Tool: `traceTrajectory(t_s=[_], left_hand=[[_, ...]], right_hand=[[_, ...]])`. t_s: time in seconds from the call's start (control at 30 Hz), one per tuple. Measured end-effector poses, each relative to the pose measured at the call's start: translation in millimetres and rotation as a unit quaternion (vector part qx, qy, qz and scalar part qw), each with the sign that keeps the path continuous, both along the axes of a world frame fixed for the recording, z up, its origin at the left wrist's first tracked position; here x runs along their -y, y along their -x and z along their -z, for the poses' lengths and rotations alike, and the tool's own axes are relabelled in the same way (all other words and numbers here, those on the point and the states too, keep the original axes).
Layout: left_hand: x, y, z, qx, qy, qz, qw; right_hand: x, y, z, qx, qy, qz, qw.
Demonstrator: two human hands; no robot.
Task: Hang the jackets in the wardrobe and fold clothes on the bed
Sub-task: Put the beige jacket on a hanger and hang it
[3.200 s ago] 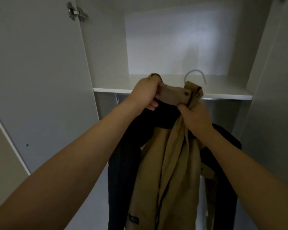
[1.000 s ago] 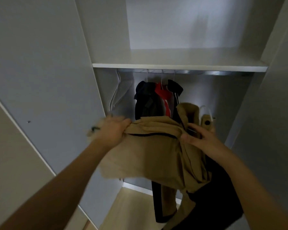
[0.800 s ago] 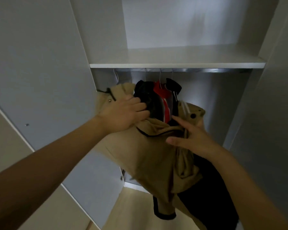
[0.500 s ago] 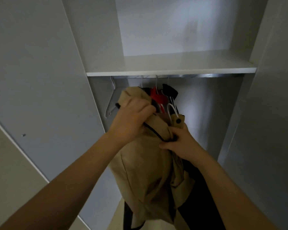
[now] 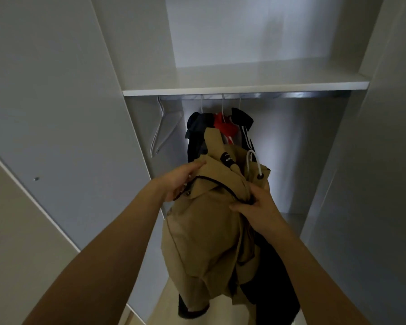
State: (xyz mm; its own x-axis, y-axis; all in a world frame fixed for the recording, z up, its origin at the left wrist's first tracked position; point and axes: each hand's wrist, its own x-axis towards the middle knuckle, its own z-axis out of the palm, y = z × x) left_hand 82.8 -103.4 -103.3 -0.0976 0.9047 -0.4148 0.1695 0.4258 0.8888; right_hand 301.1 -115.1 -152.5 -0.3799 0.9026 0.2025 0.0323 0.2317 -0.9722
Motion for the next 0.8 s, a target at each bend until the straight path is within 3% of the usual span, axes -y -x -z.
traceTrajectory(t_s=[0.13,0.23,0.3,0.4,0.5,0.57,0.67,0.8], left_hand=[[2.2,12.1,-3.3,-0.116,-0.042,-0.031,0.992],[7.4,12.5,-7.5,-0.106,-0.096,-0.052,0.988],[7.7,10.4,-8.7,-0.052,-0.16,-0.094,0.981],[8.5,9.2,-12.3,0.111,-0.264,-0.097,0.953],[9.5,10.8,-10.3,0.229,-0.28,-0.047,0.931],[6.6,7.1,-6.7,0.191,-0.285,-0.044,0.938],[-1.6,-1.3,-4.3,0.069,-0.307,-0.088,0.945],[-15.0,-7.5,-20.4,0.08,-0.272,-0.117,0.952]], right_hand=[[-0.3,-11.9,11.3,-0.018,0.021,0.02,0.999],[-3.9,-14.0,18.8,-0.001,0.009,0.049,0.999],[-8.0,-14.6,24.2,0.016,0.02,0.066,0.997],[-13.0,-15.6,31.4,0.03,0.048,0.071,0.996],[-14.6,-15.3,36.1,0.035,0.056,0.069,0.995],[-15.5,-14.5,39.6,0.03,0.07,0.058,0.995],[-15.4,-13.0,42.1,0.018,0.086,0.051,0.995],[-13.1,-12.3,40.8,0.002,0.089,0.04,0.995]])
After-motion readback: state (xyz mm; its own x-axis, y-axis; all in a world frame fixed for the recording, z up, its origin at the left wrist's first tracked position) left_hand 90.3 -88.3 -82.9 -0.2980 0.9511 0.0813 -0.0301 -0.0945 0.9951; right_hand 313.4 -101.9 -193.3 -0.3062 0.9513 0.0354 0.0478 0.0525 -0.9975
